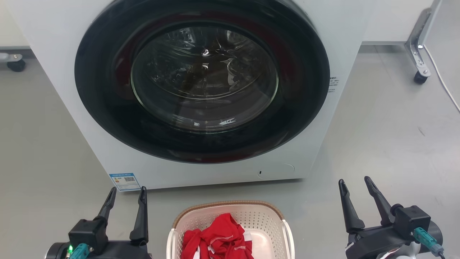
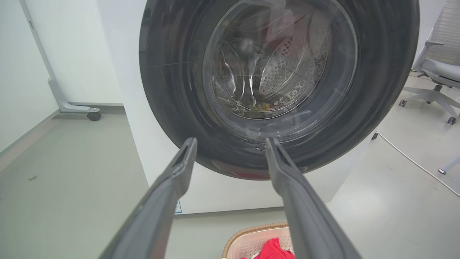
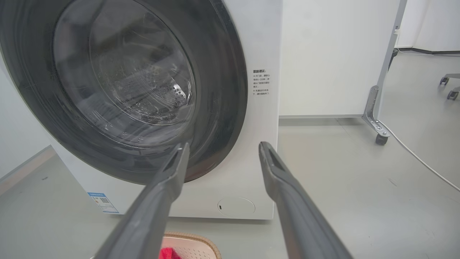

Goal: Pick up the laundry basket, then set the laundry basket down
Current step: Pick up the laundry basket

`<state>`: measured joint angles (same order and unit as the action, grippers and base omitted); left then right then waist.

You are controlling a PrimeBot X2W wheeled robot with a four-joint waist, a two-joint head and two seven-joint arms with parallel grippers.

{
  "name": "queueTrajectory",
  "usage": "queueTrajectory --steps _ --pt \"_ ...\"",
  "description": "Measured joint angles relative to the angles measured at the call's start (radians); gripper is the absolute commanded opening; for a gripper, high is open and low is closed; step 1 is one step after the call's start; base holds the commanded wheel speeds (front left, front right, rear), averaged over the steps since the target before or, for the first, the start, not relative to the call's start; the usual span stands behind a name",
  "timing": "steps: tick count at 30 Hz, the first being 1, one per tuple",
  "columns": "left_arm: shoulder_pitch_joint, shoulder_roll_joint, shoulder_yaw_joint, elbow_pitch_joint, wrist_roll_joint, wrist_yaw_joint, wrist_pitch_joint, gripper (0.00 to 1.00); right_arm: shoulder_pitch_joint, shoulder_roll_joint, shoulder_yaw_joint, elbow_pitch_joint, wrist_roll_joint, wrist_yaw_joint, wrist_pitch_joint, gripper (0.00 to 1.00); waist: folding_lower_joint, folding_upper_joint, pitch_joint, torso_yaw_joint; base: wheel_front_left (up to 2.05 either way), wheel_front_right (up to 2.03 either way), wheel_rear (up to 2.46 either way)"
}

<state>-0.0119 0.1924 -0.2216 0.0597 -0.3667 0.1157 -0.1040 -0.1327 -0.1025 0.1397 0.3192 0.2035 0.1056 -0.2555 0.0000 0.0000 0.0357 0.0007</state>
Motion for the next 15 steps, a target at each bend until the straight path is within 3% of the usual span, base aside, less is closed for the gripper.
queueTrajectory --steps 15 --pt "-0.017 -0.006 -0.008 -0.043 0.018 0.0 0.041 1.0 -0.031 0.0 -0.001 -0.05 0.009 0.0 0.009 1.0 0.0001 0.0 0.127 -0.004 0.0 0.0 0.0"
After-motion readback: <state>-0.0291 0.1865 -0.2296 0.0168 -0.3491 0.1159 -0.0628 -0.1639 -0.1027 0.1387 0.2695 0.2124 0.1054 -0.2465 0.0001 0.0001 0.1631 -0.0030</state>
